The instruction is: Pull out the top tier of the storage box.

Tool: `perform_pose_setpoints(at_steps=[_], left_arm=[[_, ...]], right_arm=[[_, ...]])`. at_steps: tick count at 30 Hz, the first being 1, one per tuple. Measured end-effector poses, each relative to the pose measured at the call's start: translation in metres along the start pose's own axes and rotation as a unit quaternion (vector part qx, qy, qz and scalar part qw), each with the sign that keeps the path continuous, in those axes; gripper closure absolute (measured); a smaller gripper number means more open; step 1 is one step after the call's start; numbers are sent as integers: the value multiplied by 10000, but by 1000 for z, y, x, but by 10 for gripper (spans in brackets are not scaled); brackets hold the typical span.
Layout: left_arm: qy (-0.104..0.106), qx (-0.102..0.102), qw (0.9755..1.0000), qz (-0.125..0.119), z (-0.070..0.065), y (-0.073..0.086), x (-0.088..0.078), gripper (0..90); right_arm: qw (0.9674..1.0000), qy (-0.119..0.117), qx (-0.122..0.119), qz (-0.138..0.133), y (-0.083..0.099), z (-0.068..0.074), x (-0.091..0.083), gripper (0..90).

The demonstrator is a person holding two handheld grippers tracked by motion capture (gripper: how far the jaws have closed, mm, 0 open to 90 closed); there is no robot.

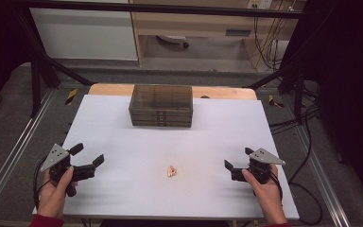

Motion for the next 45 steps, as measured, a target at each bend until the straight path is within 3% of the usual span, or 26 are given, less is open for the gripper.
perform_pose_setpoints(at_steps=[7,10,14,17,19,25,30,31,34,36,41,45], left_arm=[[69,106,9999,110,-7,0,2,35],[-16,187,9997,136,-7,-2,3,40],[-9,128,9997,210,-6,-2,8,53],[-112,347,9989,280,-9,-4,13,59],[-63,366,9990,252,-12,-5,13,52],[-97,687,9972,279,-22,-8,16,55],[-178,902,9950,395,-30,-10,20,57],[-187,1194,9920,365,-33,-15,24,58],[-172,1217,9919,327,-35,-21,27,59],[-204,1349,9902,312,-36,-27,30,59],[-185,1427,9891,323,-39,-32,36,59],[-108,1621,9860,365,-47,-39,46,50]], right_arm=[[9999,-51,-93,31,0,5,0,29],[9999,-52,-103,10,-1,5,0,30],[9999,-48,-136,-23,-3,8,-2,28],[9998,-89,-182,-29,-4,12,-2,28],[9998,-102,-186,-28,-4,13,-1,27],[9998,-115,-166,41,-2,12,0,27],[9997,-105,-202,56,-2,14,0,26],[9998,-107,-175,51,-2,15,1,26],[9997,-114,-188,63,-2,16,1,26],[9996,-142,-220,70,-2,18,2,26],[9996,-149,-220,76,-3,19,3,26],[9996,-177,-215,91,-2,20,4,25]])
Point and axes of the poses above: each handheld gripper's, and its own axes: x roughly forward along the jaws, y roughly out of its underside, z roughly to its left, the point moved 3 cm from there along x, roughly forward along the jaws, and after that the axes turned 7 degrees about -z, right-handed, at the moved point
